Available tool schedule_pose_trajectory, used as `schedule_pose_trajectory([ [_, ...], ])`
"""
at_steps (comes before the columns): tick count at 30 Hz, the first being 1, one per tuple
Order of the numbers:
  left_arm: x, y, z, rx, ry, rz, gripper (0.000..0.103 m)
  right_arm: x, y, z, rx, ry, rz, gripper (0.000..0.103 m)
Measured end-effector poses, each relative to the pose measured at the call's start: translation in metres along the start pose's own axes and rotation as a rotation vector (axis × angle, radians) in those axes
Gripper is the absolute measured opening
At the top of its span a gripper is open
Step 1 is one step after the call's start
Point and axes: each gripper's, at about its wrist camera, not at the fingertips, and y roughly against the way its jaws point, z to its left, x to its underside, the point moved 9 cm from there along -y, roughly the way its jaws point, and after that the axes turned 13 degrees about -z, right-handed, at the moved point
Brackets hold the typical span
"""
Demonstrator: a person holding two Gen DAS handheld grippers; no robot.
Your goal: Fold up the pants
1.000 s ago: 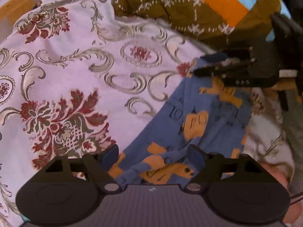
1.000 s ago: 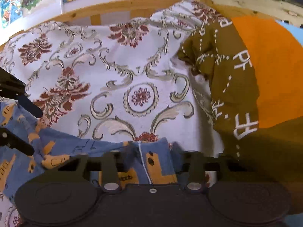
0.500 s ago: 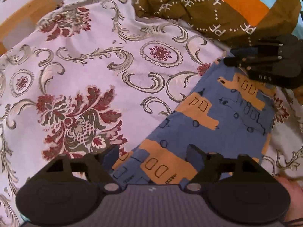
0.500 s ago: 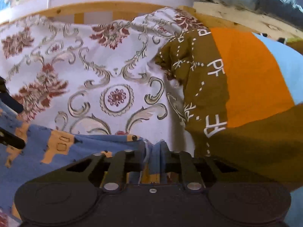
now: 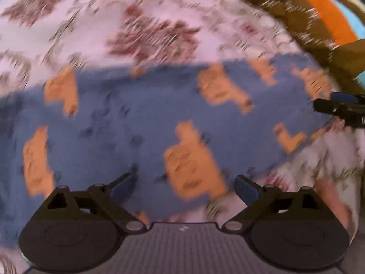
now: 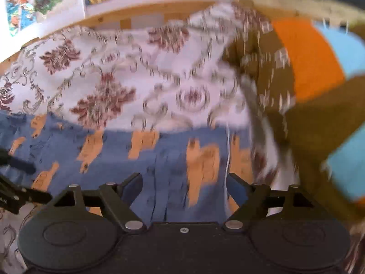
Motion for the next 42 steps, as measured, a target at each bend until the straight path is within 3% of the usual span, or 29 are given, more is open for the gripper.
schedule_pose_trajectory([
  [4, 0.014, 0.008, 0.007, -0.052, -0.052, 0.058, 0.102, 0.006, 0.005, -0.019, 0.105, -0.078, 0.012, 0.081],
  [6, 0.017, 0.013, 0.008, -0.064, -0.052, 0.062, 0.102, 0.004, 0.018, -0.02, 0.187, -0.062, -0.024, 0.09],
  [10, 0.015, 0.028, 0.009, -0.054, 0.023, 0.053, 0.102, -0.004, 0.045, -0.012, 0.138, -0.084, -0.142, 0.099],
  [13, 0.001, 0.037, 0.002, -0.029, 0.055, 0.014, 0.102, -0.004, 0.054, -0.017, 0.173, -0.112, -0.189, 0.102],
  [19, -0.071, 0.018, -0.039, -0.004, -0.091, -0.043, 0.103, 0.01, 0.047, -0.041, 0.144, -0.414, -0.158, 0.102],
  [25, -0.151, -0.031, -0.129, 0.145, -0.23, -0.085, 0.103, 0.019, 0.035, -0.057, 0.128, -0.608, -0.156, 0.1],
  [29, -0.182, -0.065, -0.194, 0.259, -0.239, -0.007, 0.103, 0.017, 0.036, -0.056, 0.12, -0.613, -0.179, 0.1],
  [32, -0.186, -0.089, -0.235, 0.312, -0.223, 0.111, 0.103, 0.016, 0.036, -0.053, 0.107, -0.618, -0.192, 0.1],
  [38, -0.173, -0.112, -0.279, 0.328, -0.255, 0.289, 0.103, 0.012, 0.035, -0.055, 0.074, -0.676, -0.217, 0.096],
  [42, -0.168, -0.115, -0.289, 0.32, -0.284, 0.301, 0.101, 0.016, 0.037, -0.062, 0.087, -0.715, -0.212, 0.089],
])
